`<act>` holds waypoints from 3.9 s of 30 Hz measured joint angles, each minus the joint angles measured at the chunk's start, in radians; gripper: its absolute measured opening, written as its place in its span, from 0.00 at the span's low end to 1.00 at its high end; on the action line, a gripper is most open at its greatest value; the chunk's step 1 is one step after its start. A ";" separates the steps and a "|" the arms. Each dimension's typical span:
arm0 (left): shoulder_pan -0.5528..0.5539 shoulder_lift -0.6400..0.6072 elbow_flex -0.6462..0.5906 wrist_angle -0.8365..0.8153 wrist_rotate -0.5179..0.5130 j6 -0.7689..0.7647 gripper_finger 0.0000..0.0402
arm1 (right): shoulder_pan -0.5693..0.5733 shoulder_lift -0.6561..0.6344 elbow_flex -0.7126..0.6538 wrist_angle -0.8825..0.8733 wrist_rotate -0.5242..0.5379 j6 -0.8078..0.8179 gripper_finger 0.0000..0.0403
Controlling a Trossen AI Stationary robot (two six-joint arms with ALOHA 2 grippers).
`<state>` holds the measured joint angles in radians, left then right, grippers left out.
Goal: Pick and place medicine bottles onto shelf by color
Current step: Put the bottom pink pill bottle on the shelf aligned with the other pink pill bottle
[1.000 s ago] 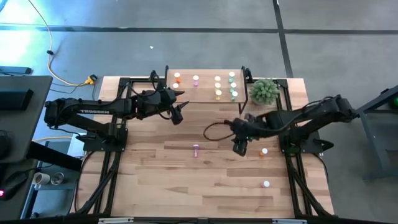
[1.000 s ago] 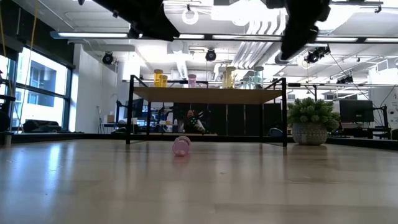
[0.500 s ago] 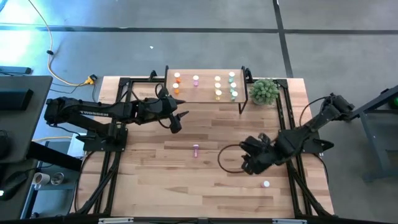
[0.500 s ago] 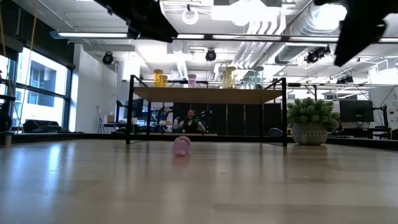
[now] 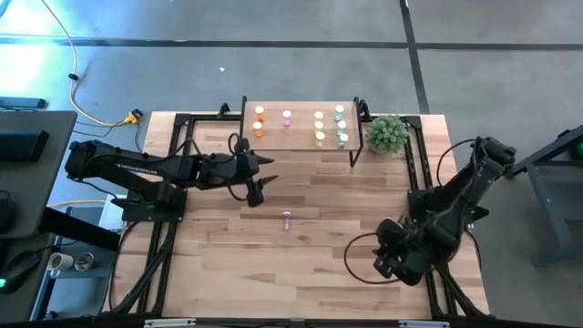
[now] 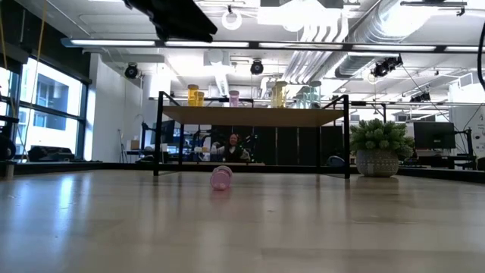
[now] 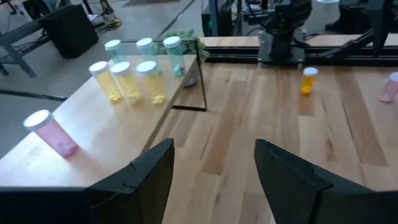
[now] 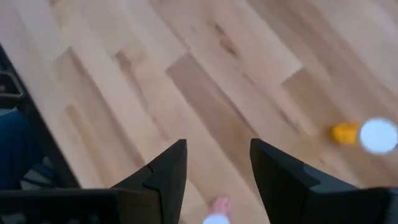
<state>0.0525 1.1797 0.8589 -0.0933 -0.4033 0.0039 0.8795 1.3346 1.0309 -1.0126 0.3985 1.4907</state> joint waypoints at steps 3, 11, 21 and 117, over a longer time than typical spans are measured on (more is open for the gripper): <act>-0.007 0.000 0.000 0.000 0.000 -0.021 0.53 | 0.048 0.001 0.000 -0.001 -0.006 0.059 0.41; -0.009 0.000 0.000 0.000 0.001 -0.091 0.53 | 0.230 0.001 0.000 -0.068 0.071 0.361 0.41; -0.009 0.000 0.000 0.001 0.001 -0.114 0.53 | 0.355 0.086 0.000 -0.057 0.065 0.416 0.41; -0.034 0.000 0.000 -0.221 0.292 -0.176 0.53 | -0.030 0.563 0.248 0.110 0.219 -0.068 0.21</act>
<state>0.0188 1.1797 0.8589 -0.3141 -0.1113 -0.1726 0.8491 1.8980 1.2790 -0.9029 0.6177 1.4231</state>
